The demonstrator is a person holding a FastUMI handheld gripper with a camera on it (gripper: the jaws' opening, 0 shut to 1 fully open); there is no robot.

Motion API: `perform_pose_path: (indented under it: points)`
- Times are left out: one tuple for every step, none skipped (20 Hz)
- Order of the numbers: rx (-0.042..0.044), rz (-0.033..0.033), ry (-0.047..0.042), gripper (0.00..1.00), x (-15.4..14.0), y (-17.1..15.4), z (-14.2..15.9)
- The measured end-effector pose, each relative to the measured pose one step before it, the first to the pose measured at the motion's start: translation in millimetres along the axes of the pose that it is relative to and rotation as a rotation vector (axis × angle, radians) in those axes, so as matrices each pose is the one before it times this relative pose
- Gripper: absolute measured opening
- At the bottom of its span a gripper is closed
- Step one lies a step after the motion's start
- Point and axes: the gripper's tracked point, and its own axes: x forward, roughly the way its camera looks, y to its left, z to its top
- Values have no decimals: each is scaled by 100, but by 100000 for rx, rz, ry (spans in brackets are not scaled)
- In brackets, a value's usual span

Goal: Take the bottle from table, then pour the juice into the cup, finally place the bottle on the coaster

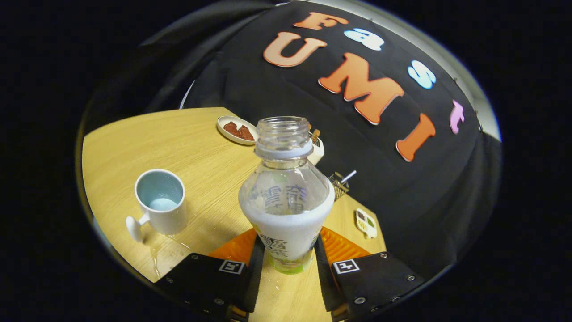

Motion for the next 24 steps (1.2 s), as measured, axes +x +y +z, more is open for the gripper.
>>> perform_pose_path:
  points:
    - [-4865,133,-1203,57,81,425,529]
    - [-4230,253,-1355,57,171,569,321]
    - [-3973,67,-1462,58,175,424,410]
    - [-3955,-2,-996,57,147,406,427]
    - [-3587,-96,-544,57,317,215,88]
    - [-3142,-93,-500,57,123,289,299]
    - [-3080,-398,-473,57,159,170,169]
    - [-3424,-713,38,57,200,59,59]
    - [-3063,-653,945,57,235,-35,-248]
    - [-1992,-269,1108,57,204,155,-159]
    - [-1790,-130,1339,57,306,190,-237]
    - [-2263,-605,1001,57,275,-89,-226]
    - [-3029,-791,402,57,107,-178,-83]
    - [-3883,-1320,-359,57,-25,-234,196]
    - [-3024,-551,-770,57,257,3,42]
    - [-3130,-538,-726,57,104,-22,55]
    - [-3475,-681,-1110,57,191,-114,-2]
    - [-3682,-995,-835,57,27,-152,9]
    - [-3570,-641,-880,57,17,-158,126]
    - [-2907,-550,-707,57,-67,-108,202]
    - [-2292,-77,-726,57,5,10,205]
    - [-1712,373,-432,57,74,63,94]
    - [-1503,559,-380,57,452,246,-49]
    - [-1795,77,-487,57,195,49,60]
